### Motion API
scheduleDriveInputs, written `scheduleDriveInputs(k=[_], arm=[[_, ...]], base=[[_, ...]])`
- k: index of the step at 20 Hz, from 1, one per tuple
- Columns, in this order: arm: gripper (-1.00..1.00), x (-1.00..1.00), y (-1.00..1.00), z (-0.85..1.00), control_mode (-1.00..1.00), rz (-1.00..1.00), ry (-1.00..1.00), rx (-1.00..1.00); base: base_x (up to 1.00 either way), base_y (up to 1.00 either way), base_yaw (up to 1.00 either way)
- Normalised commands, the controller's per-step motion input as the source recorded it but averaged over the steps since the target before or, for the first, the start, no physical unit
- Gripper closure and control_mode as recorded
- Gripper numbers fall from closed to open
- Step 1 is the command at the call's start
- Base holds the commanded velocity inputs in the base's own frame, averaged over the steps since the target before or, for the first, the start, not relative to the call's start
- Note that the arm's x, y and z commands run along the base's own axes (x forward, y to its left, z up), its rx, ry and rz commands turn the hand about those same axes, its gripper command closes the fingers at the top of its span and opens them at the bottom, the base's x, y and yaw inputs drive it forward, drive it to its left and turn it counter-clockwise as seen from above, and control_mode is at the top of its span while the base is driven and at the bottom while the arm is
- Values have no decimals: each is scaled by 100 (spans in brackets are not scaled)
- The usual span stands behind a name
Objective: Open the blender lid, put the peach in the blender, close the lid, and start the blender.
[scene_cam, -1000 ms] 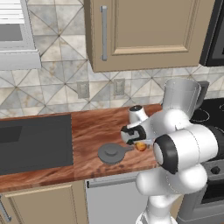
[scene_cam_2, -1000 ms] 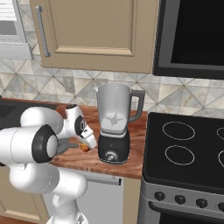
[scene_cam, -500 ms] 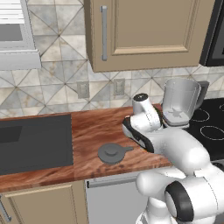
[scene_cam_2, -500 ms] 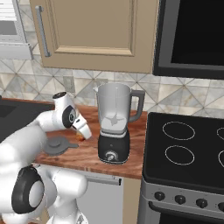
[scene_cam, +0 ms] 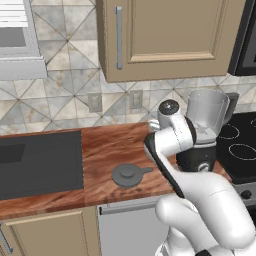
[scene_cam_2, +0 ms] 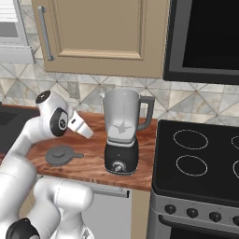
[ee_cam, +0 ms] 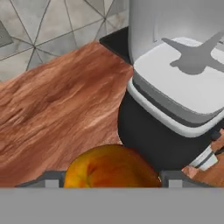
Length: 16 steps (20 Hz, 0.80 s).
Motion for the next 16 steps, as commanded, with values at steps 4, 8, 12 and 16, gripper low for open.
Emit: scheduleDriveInputs(k=[4,8,12,16], arm=[[100,-6,-5,100,-100,0,-16,-7],[100,-6,-8,100,-100,0,-13,-7],[100,-4,-8,100,-100,0,-8,-8],[100,-6,-8,96,-100,0,-6,-10]], base=[[0,0,0],[0,0,0],[0,0,0],[0,0,0]])
